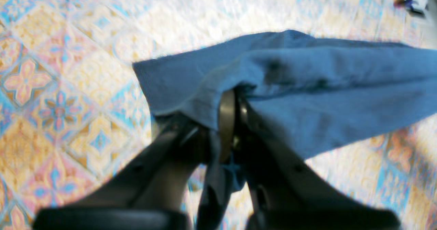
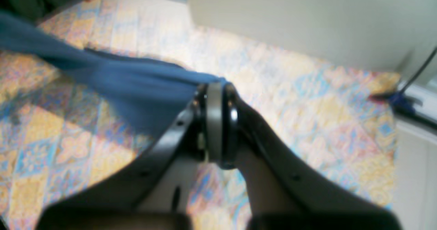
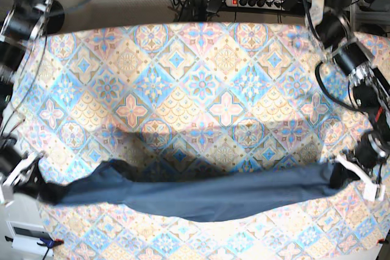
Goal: Layout the t-shirt on the table in an organized manner, then fold the t-shirt properly
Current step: 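Lift the shirt with both grippers and swing it across the table, then lay the shirt down with both grippers, stretching it between them, then release and regrasp the shirt edge with the right gripper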
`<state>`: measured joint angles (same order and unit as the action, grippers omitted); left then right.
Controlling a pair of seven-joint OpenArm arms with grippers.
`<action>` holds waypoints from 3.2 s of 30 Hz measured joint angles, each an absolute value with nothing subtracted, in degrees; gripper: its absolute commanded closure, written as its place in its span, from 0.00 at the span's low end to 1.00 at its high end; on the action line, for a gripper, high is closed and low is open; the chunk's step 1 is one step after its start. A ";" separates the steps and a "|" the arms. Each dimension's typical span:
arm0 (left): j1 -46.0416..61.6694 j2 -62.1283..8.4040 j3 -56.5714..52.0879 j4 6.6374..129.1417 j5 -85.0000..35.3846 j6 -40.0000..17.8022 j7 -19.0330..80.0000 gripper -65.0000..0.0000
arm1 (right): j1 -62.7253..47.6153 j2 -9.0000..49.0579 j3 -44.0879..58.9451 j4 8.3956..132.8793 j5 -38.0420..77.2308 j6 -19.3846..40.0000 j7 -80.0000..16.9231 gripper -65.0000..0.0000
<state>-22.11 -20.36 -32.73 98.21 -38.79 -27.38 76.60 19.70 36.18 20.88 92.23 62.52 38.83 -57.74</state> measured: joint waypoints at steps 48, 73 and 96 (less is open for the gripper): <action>23.11 -24.27 -40.97 104.75 -35.62 -27.51 67.20 0.99 | -19.97 22.48 24.08 110.91 61.93 38.57 -70.72 1.00; 1.56 -17.32 -55.29 72.40 -35.51 -27.35 64.69 0.99 | 2.37 15.57 19.66 97.06 47.86 38.61 -69.82 1.00; -11.57 -17.61 -45.01 71.33 -26.50 -27.00 64.31 0.97 | 9.28 15.53 16.14 81.06 46.65 38.37 -63.07 1.00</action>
<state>-11.57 -17.61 -45.01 71.33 -26.50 -27.00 64.31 9.28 15.53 16.14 81.06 46.65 38.37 -63.07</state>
